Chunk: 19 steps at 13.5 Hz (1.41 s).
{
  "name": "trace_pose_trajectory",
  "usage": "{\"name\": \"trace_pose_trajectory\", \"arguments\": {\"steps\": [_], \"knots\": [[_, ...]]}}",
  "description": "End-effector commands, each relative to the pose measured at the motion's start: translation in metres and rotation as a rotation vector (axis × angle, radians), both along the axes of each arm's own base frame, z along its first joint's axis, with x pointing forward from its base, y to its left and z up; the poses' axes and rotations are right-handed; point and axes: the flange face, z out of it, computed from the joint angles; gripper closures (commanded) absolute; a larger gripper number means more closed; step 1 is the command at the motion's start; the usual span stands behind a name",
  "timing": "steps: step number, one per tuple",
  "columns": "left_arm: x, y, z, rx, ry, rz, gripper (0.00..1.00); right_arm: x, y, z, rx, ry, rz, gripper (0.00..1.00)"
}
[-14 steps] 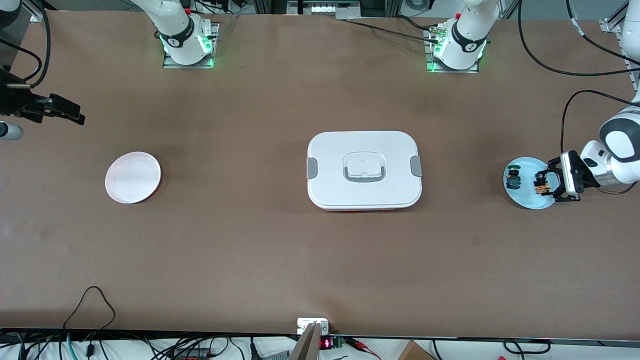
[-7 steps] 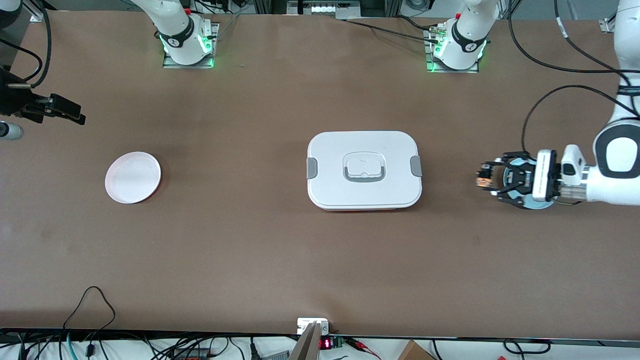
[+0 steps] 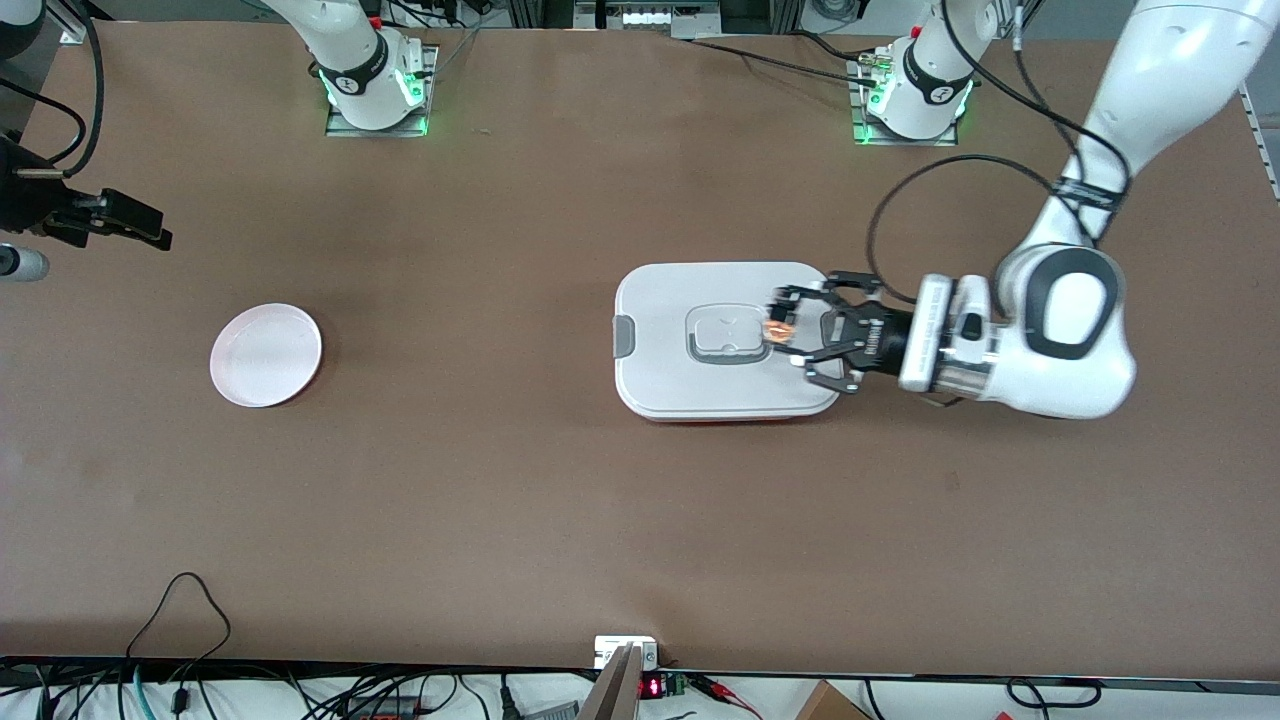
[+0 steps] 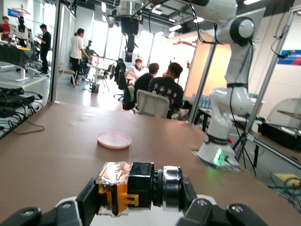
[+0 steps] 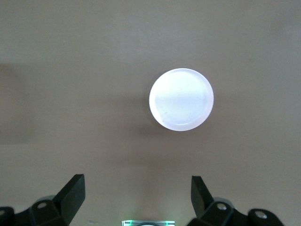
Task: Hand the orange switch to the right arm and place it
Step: 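Lift the orange switch with the left gripper over the white container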
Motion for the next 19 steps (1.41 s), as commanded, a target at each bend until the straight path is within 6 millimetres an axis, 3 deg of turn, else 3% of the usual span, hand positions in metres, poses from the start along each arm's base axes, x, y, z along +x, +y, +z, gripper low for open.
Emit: {"name": "trace_pose_trajectory", "arguments": {"steps": [1,5,8,9,11,14,19], "knots": [[-0.002,-0.074,0.024,-0.061,0.081,0.034,1.00,0.003,0.013,-0.004,0.159,0.005,0.042,0.00],[-0.029,-0.183,0.042,-0.076,0.148,0.202,1.00,0.014,0.046,-0.027,0.416,0.053,0.029,0.00],[-0.061,-0.236,0.040,-0.060,0.188,0.252,1.00,0.021,0.059,-0.045,0.651,0.137,-0.012,0.00],[-0.069,-0.251,0.048,-0.084,0.203,0.272,1.00,0.023,0.064,-0.048,0.716,0.160,-0.027,0.00],[-0.070,-0.256,0.052,-0.090,0.209,0.296,1.00,0.028,0.075,-0.059,0.843,0.219,-0.052,0.00],[-0.063,-0.247,0.053,-0.090,0.194,0.307,1.00,0.042,0.082,-0.102,1.052,0.358,-0.088,0.00],[-0.061,-0.245,0.051,-0.093,0.098,0.304,0.99,0.051,0.090,-0.139,1.132,0.430,-0.132,0.00]]}}
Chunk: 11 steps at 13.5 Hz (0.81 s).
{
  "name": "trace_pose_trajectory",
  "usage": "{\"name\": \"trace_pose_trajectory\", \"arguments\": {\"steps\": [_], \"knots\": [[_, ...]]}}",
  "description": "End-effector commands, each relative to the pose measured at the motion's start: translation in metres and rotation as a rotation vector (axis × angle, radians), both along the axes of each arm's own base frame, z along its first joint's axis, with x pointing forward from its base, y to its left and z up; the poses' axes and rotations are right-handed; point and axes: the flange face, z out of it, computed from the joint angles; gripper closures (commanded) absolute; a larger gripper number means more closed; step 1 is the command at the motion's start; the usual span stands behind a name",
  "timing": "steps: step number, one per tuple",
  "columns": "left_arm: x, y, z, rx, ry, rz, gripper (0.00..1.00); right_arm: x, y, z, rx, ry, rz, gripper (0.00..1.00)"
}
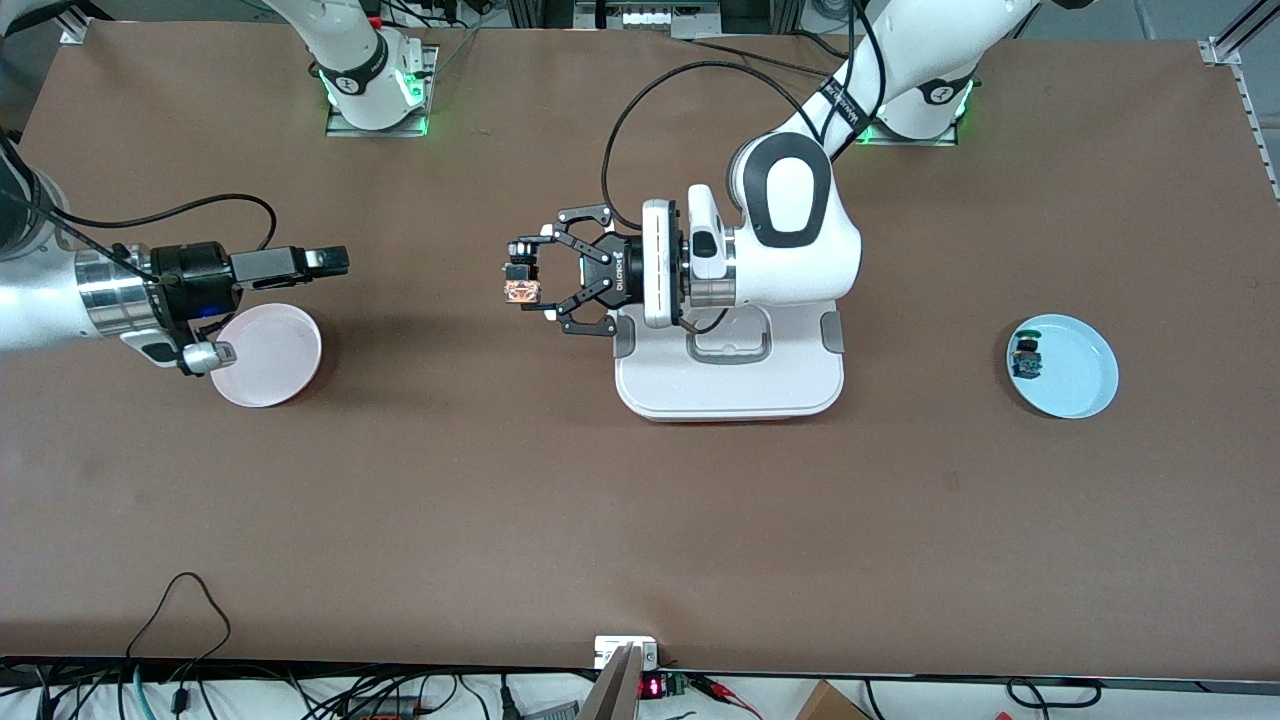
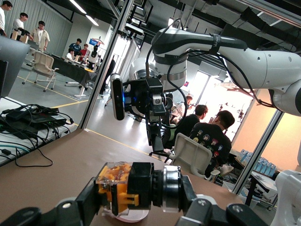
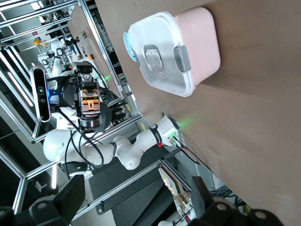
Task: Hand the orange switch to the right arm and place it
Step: 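Reach the right gripper to the orange switch held by the left gripper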
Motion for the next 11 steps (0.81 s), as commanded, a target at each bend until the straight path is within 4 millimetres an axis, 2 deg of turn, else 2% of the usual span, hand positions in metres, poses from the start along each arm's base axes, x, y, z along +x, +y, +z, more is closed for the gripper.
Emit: {"name": "trace_pose_trajectory", "arguments": {"steps": [1,3,5,7,11], "knots": [[0.005,-0.002,0.002,-0.013,-0.112,0.007,1.00,0.003,0.006,-0.022,0.102,0.062,0.002,0.00],[0.005,-0.001,0.002,-0.013,-0.141,0.008,0.99,0.005,0.008,-0.038,0.130,0.106,-0.014,0.00],[0.005,-0.001,0.002,-0.013,-0.141,0.008,0.99,0.002,0.017,-0.070,0.223,0.173,-0.116,0.00],[0.005,-0.001,0.002,-0.013,-0.142,0.008,0.99,-0.001,0.031,-0.083,0.275,0.204,-0.181,0.00],[0.005,-0.001,0.002,-0.012,-0.143,0.007,0.99,-0.002,0.076,-0.067,0.304,0.172,-0.245,0.00]]}}
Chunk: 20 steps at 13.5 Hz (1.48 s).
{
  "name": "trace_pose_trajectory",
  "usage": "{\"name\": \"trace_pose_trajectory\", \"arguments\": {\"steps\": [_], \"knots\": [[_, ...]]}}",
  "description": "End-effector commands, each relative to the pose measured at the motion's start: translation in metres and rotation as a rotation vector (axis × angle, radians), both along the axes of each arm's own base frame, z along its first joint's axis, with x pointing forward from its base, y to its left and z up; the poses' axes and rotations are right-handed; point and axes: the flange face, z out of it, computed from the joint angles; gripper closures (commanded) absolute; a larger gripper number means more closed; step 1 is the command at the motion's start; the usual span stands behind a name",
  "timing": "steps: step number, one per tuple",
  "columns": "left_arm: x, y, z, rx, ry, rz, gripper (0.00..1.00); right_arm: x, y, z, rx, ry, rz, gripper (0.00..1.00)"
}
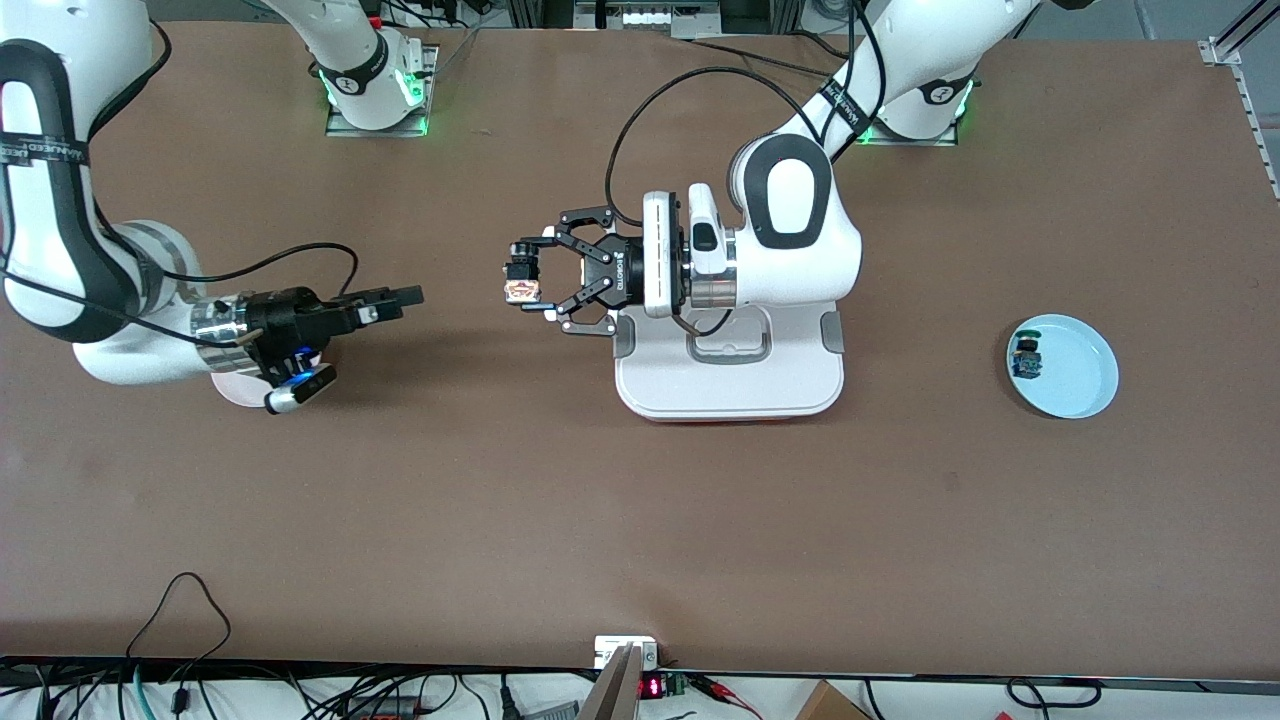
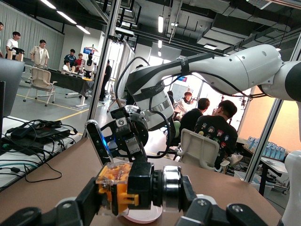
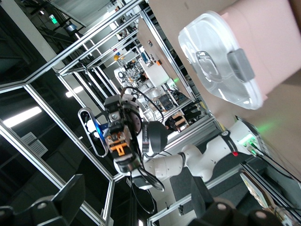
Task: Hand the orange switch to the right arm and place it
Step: 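Reach the right gripper to the orange switch held by the left gripper, then grasp the switch with the right gripper while the left gripper releases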
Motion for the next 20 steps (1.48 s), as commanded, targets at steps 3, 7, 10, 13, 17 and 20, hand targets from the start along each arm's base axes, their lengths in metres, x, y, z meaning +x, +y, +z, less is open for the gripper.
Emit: {"name": "trace_pose_trajectory", "arguments": {"steps": [3,7,10,13,17,20], "knots": [[0.005,-0.001,0.003,-0.019,-0.024,0.010,0.99,-0.009,0.038,0.032,0.002,-0.039,-0.052,0.00],[0.005,-0.001,0.003,-0.019,-0.026,0.010,0.99,-0.016,0.080,0.035,-0.043,-0.060,-0.046,0.00],[0.005,-0.001,0.003,-0.018,-0.027,0.009,0.99,-0.024,0.110,0.041,-0.066,-0.011,-0.028,0.02],[0.005,-0.001,0.003,-0.018,-0.027,0.009,0.99,-0.027,0.118,0.046,-0.069,-0.001,-0.025,0.02],[0.005,-0.001,0.003,-0.018,-0.028,0.009,0.99,-0.031,0.124,0.043,-0.070,0.003,-0.012,0.07],[0.005,-0.001,0.003,-0.018,-0.028,0.009,0.99,-0.032,0.120,0.039,-0.064,-0.001,-0.010,0.23]]}}
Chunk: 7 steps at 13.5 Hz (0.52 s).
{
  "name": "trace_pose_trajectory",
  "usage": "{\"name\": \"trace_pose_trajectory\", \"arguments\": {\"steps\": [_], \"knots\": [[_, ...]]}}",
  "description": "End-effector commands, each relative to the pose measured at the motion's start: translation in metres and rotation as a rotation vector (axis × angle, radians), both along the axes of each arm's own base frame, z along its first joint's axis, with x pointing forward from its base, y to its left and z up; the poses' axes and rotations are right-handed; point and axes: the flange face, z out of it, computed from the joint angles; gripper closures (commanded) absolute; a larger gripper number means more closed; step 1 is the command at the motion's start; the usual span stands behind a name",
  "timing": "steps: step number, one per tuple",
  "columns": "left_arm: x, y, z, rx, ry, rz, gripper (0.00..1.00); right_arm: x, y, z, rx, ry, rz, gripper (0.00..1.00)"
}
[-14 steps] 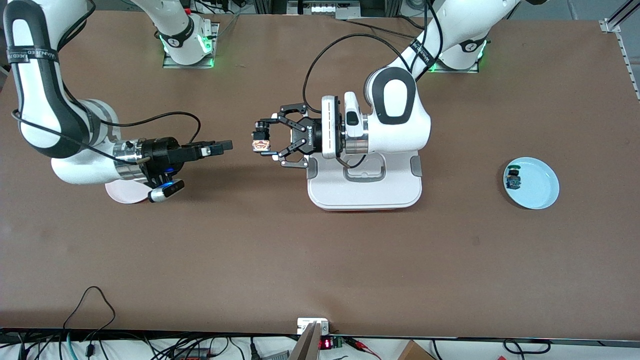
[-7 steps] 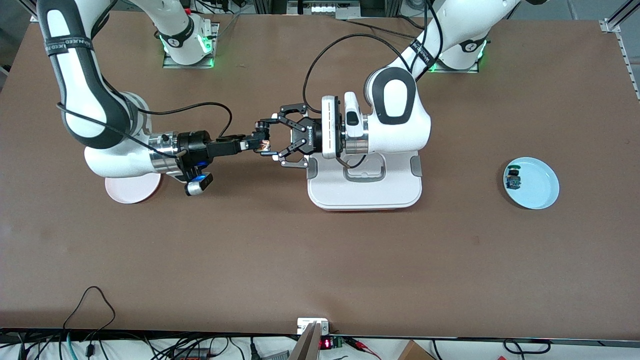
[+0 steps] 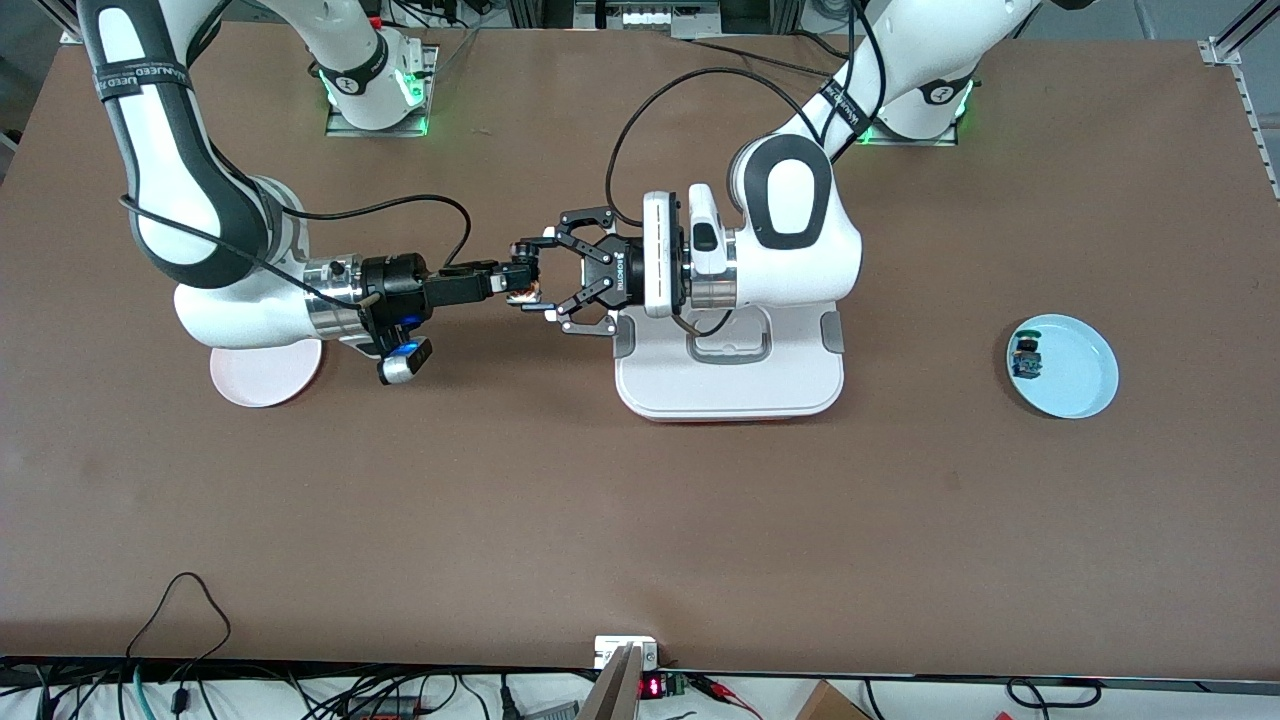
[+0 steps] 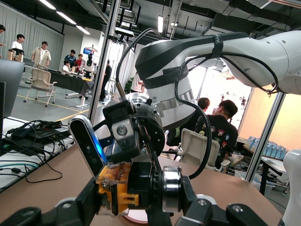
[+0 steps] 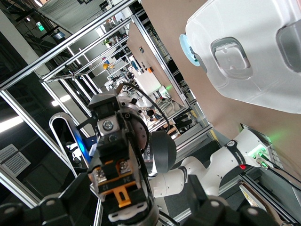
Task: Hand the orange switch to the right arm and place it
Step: 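Grasp the switch with the right gripper while the left gripper releases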
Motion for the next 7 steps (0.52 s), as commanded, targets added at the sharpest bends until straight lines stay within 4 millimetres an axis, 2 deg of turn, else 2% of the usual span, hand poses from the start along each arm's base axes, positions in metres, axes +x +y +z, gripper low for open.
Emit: {"name": "trace_pose_trajectory", "arguments": {"steps": [1,2,4,7], "knots": [[0.005,-0.002,0.004,-0.020,-0.024,0.009,0.99,-0.005,-0.003,0.004,0.013,-0.003,-0.015,0.47],[0.005,-0.002,0.004,-0.020,-0.024,0.009,0.99,-0.003,-0.009,0.004,0.013,-0.002,-0.024,0.65],[0.005,-0.001,0.003,-0.019,-0.023,0.010,0.99,0.001,-0.015,0.008,0.016,0.002,-0.034,0.89],[0.005,-0.001,0.003,-0.019,-0.025,0.010,0.99,0.002,-0.019,0.008,0.020,0.008,-0.036,0.93]]}}
